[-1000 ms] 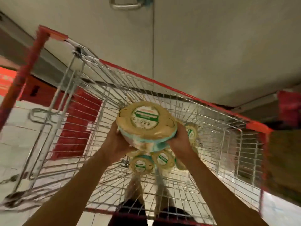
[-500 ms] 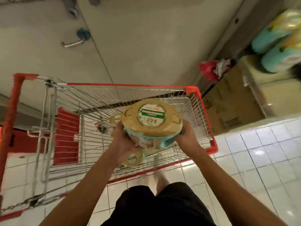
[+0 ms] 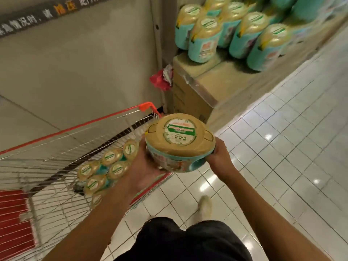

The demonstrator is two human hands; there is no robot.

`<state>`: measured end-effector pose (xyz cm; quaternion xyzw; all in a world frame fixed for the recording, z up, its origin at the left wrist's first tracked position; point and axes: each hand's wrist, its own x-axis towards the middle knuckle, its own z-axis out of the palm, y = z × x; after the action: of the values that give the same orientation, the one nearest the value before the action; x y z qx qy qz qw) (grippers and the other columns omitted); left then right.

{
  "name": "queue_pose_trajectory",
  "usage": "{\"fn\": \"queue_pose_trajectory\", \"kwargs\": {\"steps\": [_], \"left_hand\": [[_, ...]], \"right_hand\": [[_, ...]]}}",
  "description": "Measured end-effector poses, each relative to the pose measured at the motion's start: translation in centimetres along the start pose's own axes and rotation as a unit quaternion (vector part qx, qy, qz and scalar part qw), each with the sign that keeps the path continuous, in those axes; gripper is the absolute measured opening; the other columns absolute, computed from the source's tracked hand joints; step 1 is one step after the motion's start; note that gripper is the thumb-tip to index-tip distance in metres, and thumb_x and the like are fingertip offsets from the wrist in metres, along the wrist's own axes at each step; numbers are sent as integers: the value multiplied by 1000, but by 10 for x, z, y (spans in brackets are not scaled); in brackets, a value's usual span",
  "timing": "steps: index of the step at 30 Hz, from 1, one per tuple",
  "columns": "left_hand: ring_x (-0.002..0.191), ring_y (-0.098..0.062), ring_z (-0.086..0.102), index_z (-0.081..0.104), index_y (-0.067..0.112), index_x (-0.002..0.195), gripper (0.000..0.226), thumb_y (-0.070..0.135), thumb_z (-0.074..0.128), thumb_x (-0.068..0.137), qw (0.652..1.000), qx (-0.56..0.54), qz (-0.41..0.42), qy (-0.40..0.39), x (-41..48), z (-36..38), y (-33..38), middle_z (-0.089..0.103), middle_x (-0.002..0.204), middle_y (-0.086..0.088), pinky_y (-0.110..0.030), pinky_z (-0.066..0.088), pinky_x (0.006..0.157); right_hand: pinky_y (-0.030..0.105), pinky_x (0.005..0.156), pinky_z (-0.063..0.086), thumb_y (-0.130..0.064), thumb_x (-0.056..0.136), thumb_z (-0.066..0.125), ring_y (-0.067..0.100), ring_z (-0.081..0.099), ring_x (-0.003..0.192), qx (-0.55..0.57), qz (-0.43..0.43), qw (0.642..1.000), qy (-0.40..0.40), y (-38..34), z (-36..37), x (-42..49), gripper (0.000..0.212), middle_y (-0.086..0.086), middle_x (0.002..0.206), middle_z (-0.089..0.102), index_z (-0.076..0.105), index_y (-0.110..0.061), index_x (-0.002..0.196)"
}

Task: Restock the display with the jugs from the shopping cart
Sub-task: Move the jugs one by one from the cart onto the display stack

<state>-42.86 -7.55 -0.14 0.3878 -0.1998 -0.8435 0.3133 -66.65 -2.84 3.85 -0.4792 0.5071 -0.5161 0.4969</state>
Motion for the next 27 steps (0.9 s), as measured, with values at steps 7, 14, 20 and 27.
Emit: {"fn": "queue_pose_trajectory", "kwargs": {"steps": [7, 14, 20, 27], "left_hand": [[131, -38, 61, 64, 29, 141, 77, 83, 54, 87, 999, 50, -4, -4, 90, 112, -47, 61, 145, -15, -66, 42, 111], [142, -35, 51, 49, 35, 153, 82, 86, 48, 88, 999, 50, 4, -2, 159, 174, -55, 53, 155, -10, -66, 42, 111], [143, -35, 50, 44, 33, 156, 74, 77, 45, 97, 999, 29, 7, 24, 229, 190, -24, 50, 157, -11, -63, 46, 106], [146, -31, 47, 38, 38, 158, 61, 68, 39, 105, 997, 26, 50, 44, 308, 196, 32, 45, 161, -5, -57, 45, 110]], "right_hand": [[34, 89, 62, -14, 90, 76, 23, 76, 104, -34, 8, 999, 24, -10, -149, 14, 26, 5, 109, 79, 74, -13, 115], [28, 90, 60, -15, 90, 73, 17, 75, 105, -48, 28, 998, 33, -17, -231, 57, 28, -3, 110, 79, 72, -25, 116], [23, 95, 58, -27, 91, 67, 1, 68, 111, -100, 48, 992, 55, -11, -262, 130, 34, -21, 115, 75, 68, -41, 121], [16, 94, 52, -6, 101, 62, -3, 62, 114, -164, 71, 983, 38, 7, -291, 238, 29, -5, 124, 68, 59, -15, 128]]}}
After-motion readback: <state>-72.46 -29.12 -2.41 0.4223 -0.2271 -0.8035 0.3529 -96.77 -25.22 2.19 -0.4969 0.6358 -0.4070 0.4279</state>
